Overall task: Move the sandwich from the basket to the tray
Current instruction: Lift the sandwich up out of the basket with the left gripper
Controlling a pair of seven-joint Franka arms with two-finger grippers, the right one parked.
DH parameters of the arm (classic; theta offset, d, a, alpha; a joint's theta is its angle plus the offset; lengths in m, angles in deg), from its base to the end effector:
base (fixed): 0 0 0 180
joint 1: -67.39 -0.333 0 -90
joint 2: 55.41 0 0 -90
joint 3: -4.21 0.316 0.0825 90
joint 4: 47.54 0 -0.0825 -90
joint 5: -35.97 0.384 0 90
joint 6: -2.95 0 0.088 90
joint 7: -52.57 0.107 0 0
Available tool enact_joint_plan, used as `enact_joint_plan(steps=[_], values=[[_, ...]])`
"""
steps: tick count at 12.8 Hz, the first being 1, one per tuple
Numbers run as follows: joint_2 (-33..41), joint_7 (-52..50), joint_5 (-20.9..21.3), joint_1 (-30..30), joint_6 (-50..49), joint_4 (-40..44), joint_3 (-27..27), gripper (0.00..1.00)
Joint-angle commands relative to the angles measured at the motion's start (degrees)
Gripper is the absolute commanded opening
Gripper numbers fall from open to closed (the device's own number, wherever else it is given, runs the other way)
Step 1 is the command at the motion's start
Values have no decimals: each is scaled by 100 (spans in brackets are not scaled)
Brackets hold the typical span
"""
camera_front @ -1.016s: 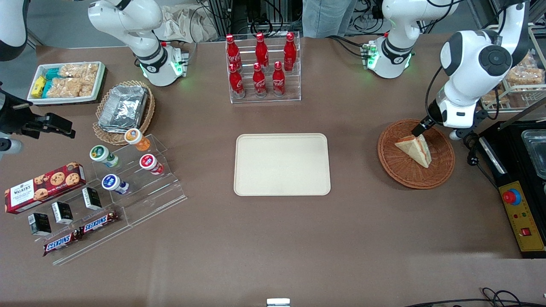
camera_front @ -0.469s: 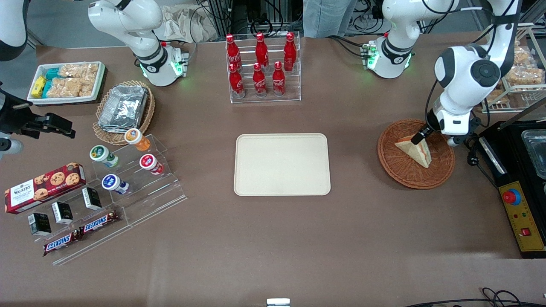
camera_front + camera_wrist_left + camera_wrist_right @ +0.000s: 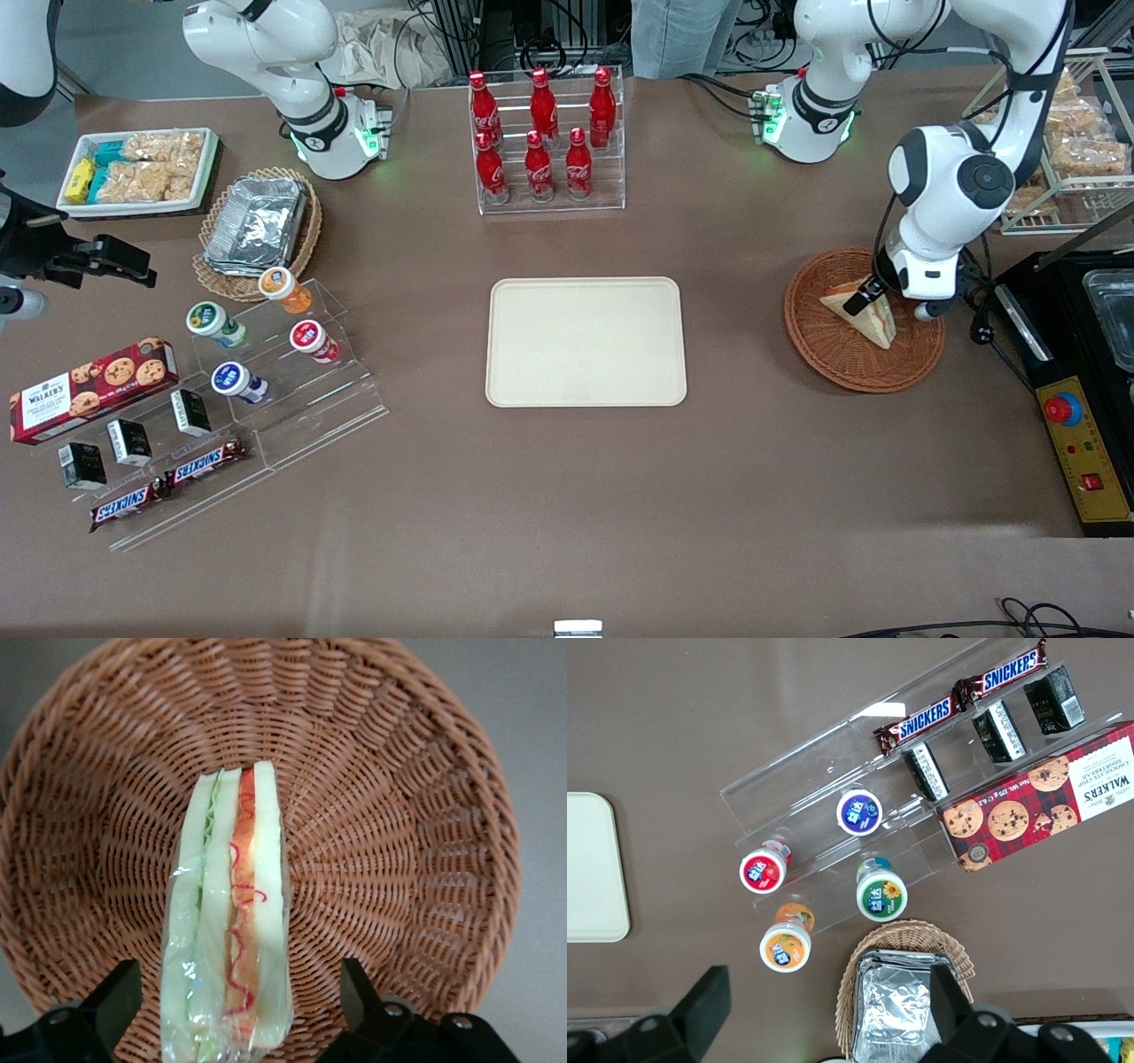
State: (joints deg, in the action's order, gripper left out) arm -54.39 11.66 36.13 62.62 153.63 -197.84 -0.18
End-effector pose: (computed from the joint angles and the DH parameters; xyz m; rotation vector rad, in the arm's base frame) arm 0.4345 0.0029 0.2576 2.9355 1.1020 0.0374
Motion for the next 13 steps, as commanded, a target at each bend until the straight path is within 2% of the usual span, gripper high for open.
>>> enact_joint_plan(steps=[1,5,6,7,10,11,12,13], values=[[-111,-154,81,-59,322,-122,-53,100],[-287,-154,81,-59,498,-122,-53,99],[-296,-146,81,-59,498,-114,-53,91],[-287,-154,81,-59,498,-114,-53,79],[-287,-137,81,-59,498,-105,-53,25],[-278,-137,81,-59,498,-105,-53,13],[-261,-137,81,-51,498,-105,-53,10],[-208,-137,81,-51,498,-96,-53,0]])
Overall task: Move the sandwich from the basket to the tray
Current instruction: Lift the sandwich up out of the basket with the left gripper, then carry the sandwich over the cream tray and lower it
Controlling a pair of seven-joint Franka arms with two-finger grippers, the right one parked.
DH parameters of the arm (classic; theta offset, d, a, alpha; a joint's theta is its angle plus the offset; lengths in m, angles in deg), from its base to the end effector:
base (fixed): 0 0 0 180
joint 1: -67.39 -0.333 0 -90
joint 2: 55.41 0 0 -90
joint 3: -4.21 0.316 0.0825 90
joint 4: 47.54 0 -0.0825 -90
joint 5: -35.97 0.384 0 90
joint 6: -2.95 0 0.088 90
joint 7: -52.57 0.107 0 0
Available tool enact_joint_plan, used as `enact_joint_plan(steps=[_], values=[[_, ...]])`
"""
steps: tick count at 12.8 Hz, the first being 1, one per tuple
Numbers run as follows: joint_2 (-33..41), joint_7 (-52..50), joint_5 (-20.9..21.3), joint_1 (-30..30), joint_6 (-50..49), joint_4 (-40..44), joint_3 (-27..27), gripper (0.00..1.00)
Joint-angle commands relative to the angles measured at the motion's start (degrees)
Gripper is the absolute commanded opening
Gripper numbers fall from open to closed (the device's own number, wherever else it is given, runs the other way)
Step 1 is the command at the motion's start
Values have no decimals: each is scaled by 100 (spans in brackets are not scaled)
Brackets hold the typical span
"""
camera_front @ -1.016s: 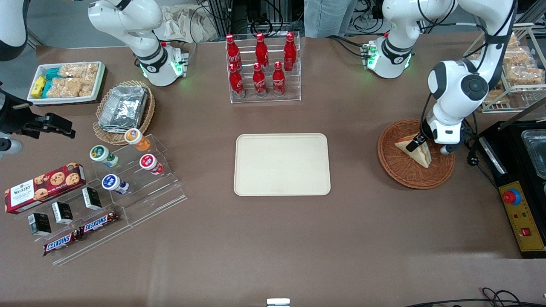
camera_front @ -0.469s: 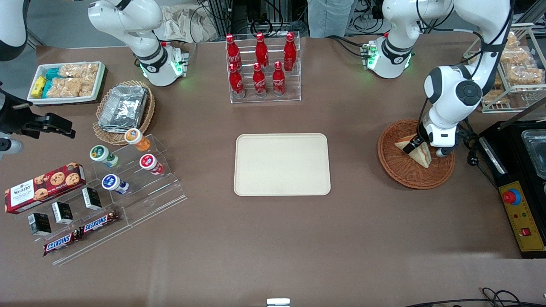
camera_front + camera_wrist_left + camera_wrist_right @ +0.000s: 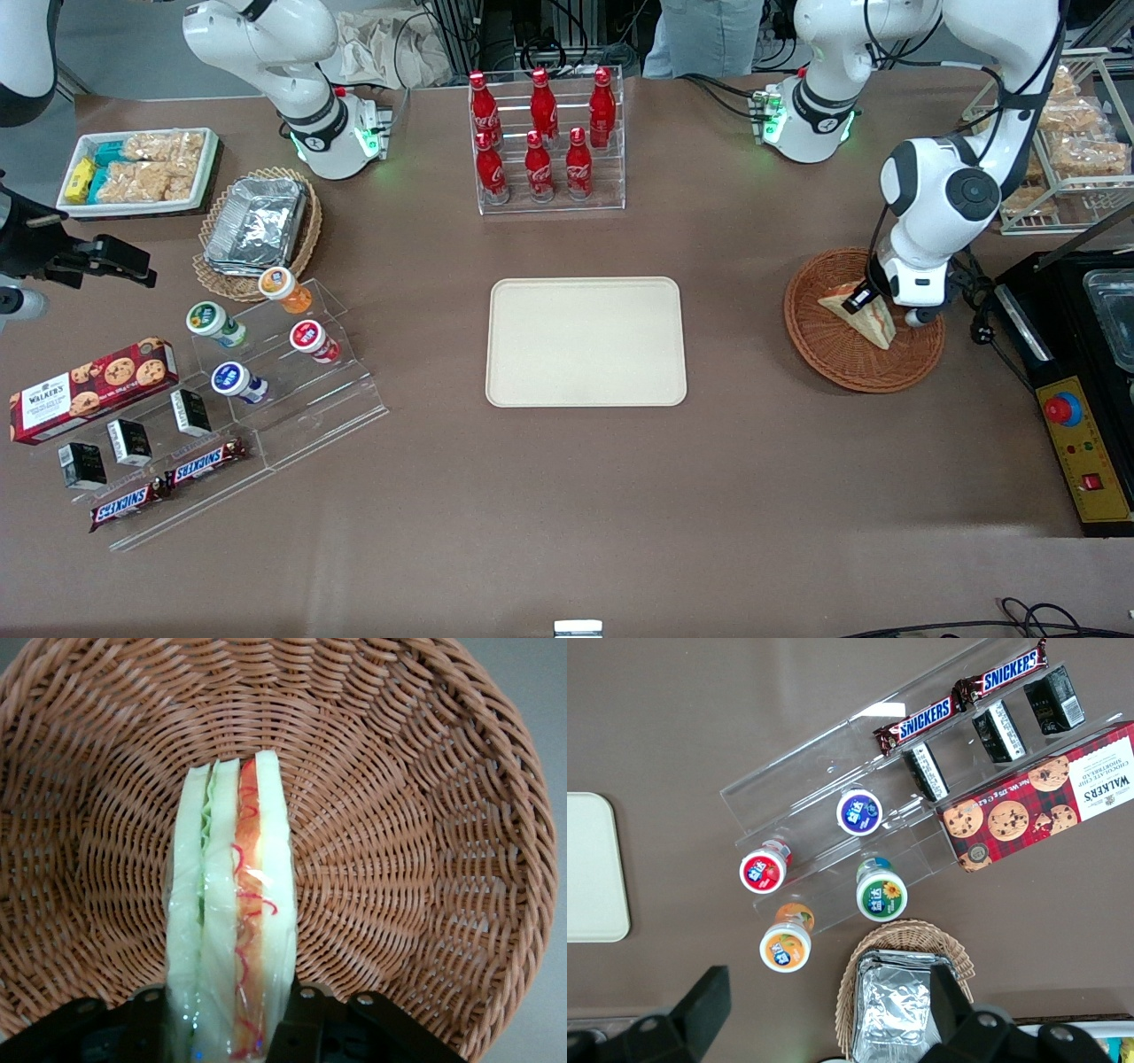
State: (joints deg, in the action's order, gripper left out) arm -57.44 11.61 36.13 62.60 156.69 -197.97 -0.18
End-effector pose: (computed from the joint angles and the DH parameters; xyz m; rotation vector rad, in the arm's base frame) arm 0.4347 0.0027 0.2386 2.9318 1.1026 0.0322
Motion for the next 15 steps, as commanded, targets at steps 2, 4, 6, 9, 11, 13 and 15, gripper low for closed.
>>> enact_joint_plan(steps=[2,4,6,9,11,13,15], values=[[342,-97,81,-48,122,-65,-62,0],[798,8,99,5,-385,14,-97,0],[1273,446,125,14,-1175,224,-124,0],[1486,1262,117,58,-2282,707,-290,0],[1591,1878,90,110,-3022,1111,-570,0],[1522,1873,29,128,-3567,1672,-974,0],[1294,1706,2,128,-4164,2296,-1283,0]])
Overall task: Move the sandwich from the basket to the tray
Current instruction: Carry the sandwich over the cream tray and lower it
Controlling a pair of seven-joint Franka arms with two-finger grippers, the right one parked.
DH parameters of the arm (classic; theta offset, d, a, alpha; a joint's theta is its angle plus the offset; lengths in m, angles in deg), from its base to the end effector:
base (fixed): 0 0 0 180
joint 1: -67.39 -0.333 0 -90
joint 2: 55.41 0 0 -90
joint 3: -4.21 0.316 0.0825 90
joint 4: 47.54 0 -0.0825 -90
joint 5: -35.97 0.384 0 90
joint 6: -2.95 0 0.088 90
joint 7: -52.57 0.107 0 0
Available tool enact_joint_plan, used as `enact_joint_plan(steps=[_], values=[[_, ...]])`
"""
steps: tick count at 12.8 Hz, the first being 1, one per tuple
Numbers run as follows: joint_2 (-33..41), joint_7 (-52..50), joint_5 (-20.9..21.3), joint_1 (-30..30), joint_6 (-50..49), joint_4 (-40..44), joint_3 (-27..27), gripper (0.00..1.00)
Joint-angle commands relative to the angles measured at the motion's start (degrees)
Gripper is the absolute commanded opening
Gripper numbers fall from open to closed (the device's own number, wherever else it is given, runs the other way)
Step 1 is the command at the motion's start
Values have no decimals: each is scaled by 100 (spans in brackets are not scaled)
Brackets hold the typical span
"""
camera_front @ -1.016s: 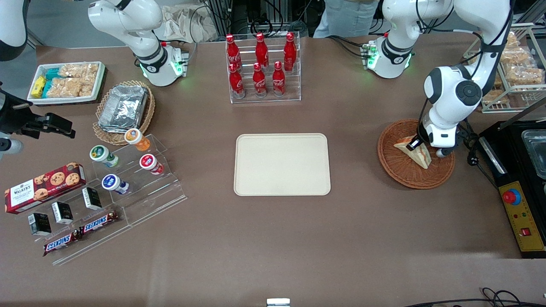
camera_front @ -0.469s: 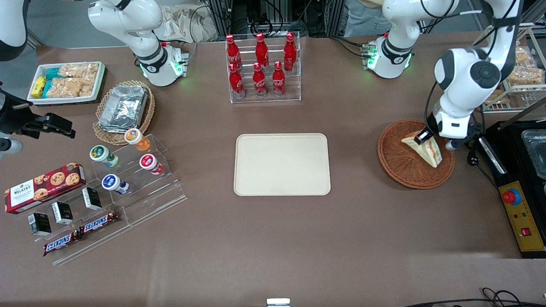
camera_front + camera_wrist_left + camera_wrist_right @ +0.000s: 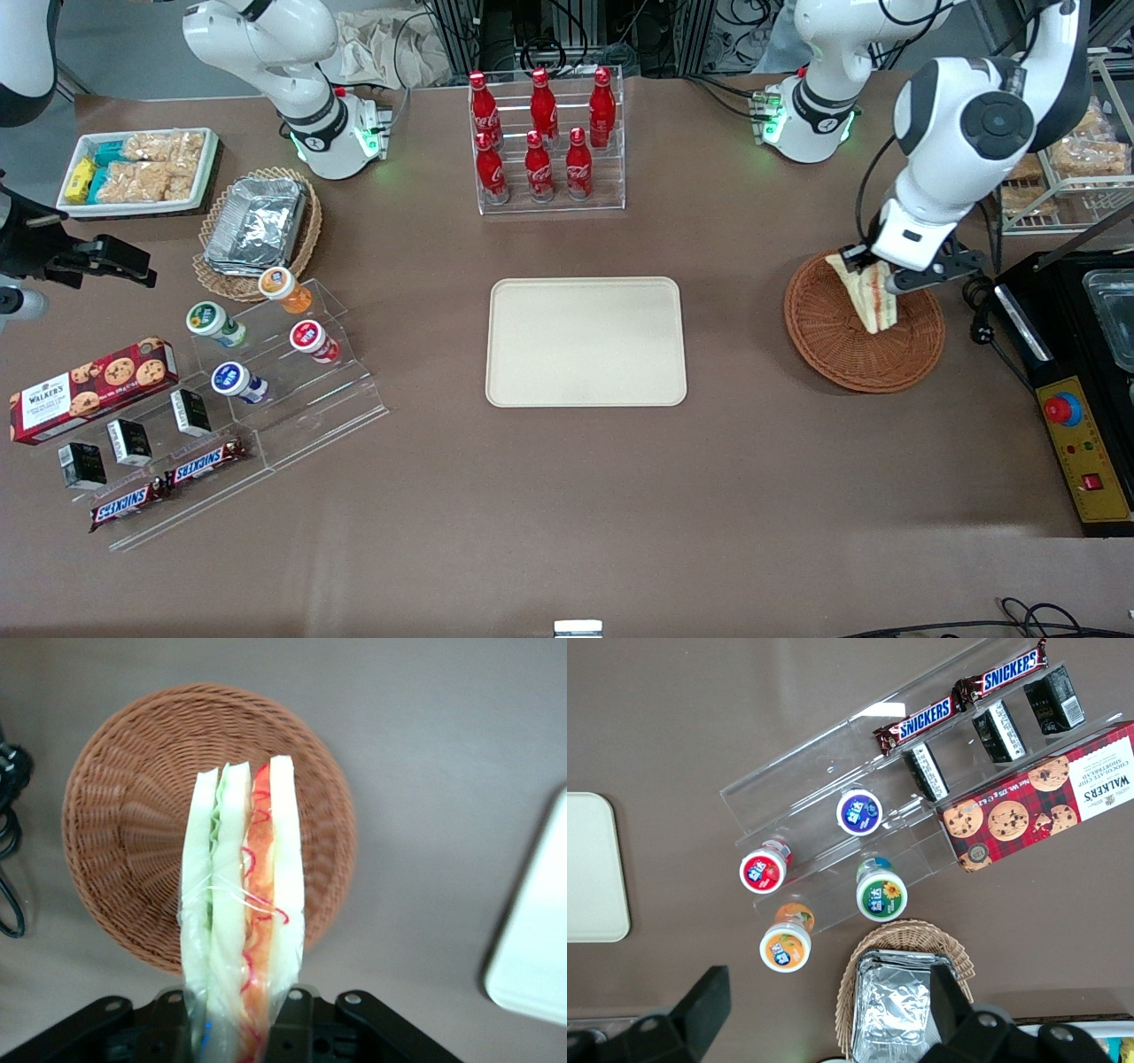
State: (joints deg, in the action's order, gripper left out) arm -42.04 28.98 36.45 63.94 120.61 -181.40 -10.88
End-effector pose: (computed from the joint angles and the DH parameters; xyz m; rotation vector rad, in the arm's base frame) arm 0.4534 -0.0951 0.4208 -3.0422 -0.3252 0.0527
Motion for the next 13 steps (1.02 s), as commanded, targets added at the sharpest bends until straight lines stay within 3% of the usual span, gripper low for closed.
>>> enact_joint_plan(steps=[1,7,10,13], values=[[-378,-75,-30,2,-786,929,-387,0],[-1045,-707,-468,11,-876,1774,-1583,0],[-1617,-1470,-391,11,-797,2240,-2189,0],[-1933,-1701,-381,98,-411,2242,-2384,0]])
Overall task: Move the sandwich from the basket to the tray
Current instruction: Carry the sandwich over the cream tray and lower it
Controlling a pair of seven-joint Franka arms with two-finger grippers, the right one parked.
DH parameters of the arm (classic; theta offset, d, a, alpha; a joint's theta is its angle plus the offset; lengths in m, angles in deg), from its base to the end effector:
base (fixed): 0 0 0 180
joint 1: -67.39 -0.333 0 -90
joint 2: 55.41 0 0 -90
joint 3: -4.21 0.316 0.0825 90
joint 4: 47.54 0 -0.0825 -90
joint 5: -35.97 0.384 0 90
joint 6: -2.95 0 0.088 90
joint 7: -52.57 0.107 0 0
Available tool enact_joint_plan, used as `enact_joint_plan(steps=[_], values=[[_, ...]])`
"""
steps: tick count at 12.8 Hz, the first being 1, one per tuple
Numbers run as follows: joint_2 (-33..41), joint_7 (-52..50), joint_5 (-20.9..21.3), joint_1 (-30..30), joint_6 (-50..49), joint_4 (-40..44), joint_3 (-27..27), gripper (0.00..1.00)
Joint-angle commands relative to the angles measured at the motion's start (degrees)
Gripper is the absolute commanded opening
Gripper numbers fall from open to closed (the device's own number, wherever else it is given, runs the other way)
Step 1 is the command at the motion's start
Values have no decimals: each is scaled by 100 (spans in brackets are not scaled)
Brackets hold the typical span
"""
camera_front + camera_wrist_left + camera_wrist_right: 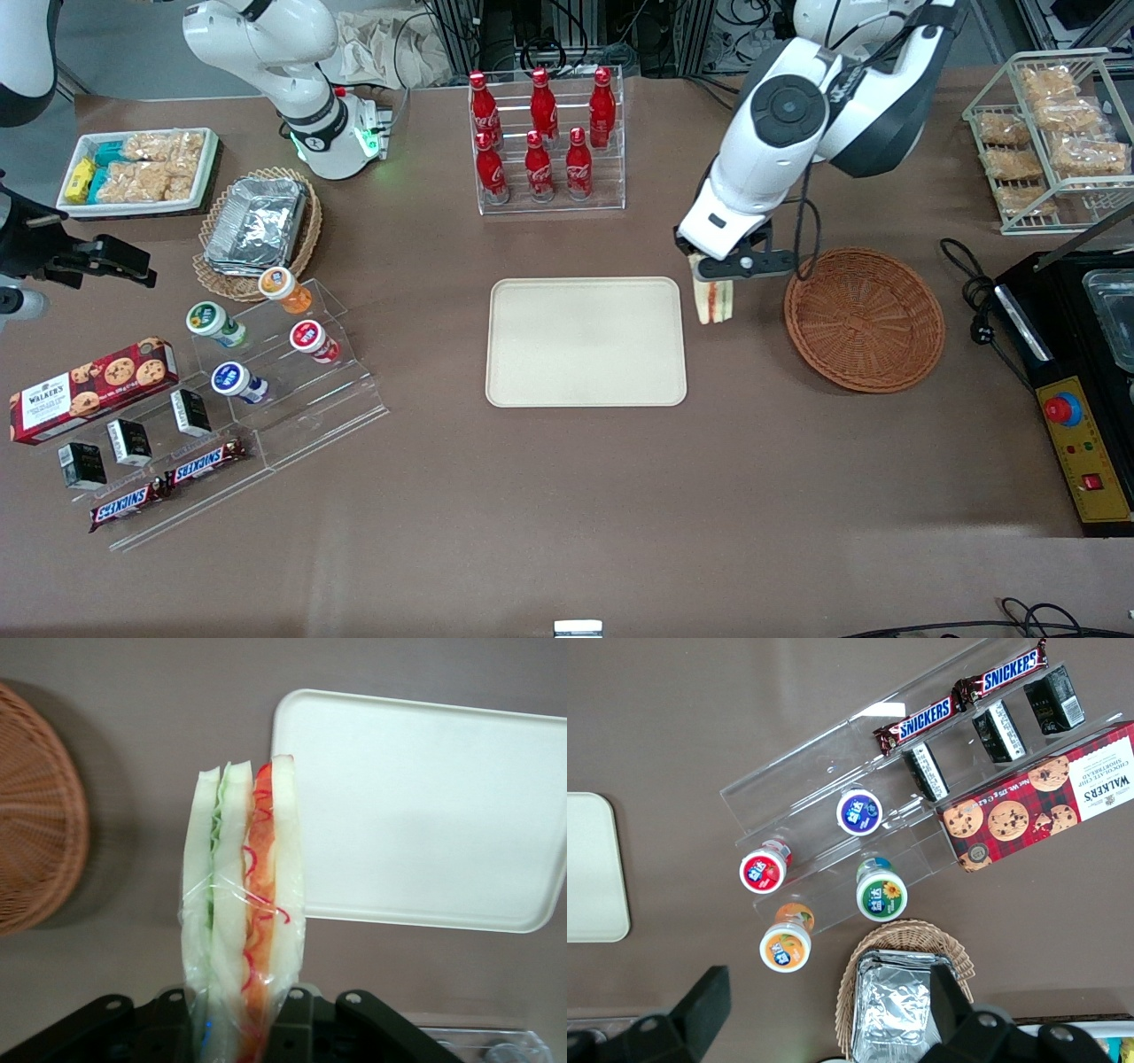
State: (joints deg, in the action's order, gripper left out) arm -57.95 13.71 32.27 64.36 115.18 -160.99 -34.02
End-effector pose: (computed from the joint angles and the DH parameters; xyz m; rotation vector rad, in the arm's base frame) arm 0.4551 -0.3222 0.4439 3.0998 0.1391 -0.1509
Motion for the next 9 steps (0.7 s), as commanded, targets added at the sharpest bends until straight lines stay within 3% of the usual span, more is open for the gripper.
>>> enact_joint_plan(steps=[1,9], values=[[-500,-227,45,136,298,209,-70,0],[-1924,-790,1195,506,1371,156,-62,0]])
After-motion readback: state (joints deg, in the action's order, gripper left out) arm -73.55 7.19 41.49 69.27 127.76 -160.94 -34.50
